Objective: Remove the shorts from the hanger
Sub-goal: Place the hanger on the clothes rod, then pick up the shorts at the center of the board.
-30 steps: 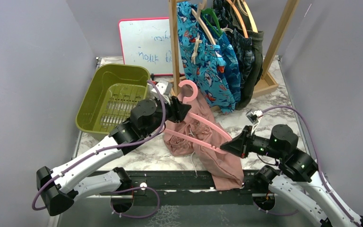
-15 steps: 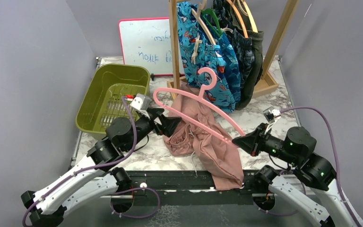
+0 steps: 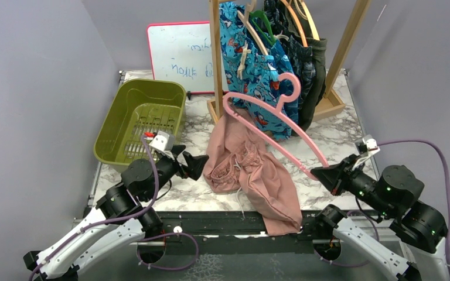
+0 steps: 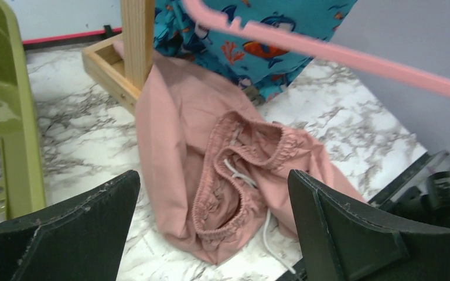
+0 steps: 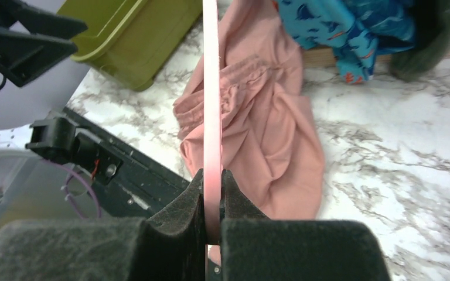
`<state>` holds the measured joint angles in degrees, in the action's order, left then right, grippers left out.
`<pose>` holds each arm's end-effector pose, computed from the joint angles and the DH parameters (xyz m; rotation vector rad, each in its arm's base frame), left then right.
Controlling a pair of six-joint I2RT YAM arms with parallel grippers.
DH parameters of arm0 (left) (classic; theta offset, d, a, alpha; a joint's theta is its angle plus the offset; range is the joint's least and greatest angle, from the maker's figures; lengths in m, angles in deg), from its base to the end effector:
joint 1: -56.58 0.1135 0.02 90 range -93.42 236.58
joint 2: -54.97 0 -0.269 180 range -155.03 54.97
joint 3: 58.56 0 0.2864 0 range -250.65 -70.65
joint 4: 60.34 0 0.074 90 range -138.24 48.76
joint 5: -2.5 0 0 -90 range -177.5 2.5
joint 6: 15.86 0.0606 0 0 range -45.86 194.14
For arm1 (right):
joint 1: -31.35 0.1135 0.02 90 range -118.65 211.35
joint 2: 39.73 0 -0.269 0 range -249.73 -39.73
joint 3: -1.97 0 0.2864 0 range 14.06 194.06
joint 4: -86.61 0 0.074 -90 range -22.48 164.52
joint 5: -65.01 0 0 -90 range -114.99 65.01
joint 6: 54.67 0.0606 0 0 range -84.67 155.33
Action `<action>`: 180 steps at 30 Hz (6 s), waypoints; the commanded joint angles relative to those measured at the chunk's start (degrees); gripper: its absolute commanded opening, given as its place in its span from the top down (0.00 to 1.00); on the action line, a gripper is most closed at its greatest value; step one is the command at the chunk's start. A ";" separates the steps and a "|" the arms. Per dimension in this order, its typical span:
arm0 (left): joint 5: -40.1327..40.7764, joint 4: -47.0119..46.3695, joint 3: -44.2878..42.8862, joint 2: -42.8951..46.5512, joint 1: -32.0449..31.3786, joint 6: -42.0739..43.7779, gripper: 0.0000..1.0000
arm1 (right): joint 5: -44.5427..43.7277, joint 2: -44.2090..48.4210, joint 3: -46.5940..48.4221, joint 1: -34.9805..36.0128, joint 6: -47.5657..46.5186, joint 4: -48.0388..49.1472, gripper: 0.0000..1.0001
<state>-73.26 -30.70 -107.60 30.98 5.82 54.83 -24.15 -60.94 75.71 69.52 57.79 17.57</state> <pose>0.1166 -0.1191 0.3335 0.2702 1.6777 -0.7218 0.0564 0.0455 0.3999 -0.2737 1.9070 0.7382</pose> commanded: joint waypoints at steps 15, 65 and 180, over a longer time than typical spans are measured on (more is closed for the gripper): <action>-1.78 1.85 2.59 -5.32 -0.15 5.40 0.01 | -8.40 -12.10 4.90 0.00 -11.59 20.31 0.99; 9.23 2.76 5.01 1.67 -0.14 -0.36 0.01 | -10.80 -54.11 33.92 0.10 -18.79 25.02 0.99; 20.14 7.73 -15.22 -29.53 -11.55 0.03 1.00 | -9.94 1.02 -30.73 0.13 22.62 24.10 0.11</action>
<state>-62.81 -29.76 -114.99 -1.41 -4.91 52.44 -35.01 -59.61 45.74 69.54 80.76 38.90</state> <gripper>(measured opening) 0.076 0.886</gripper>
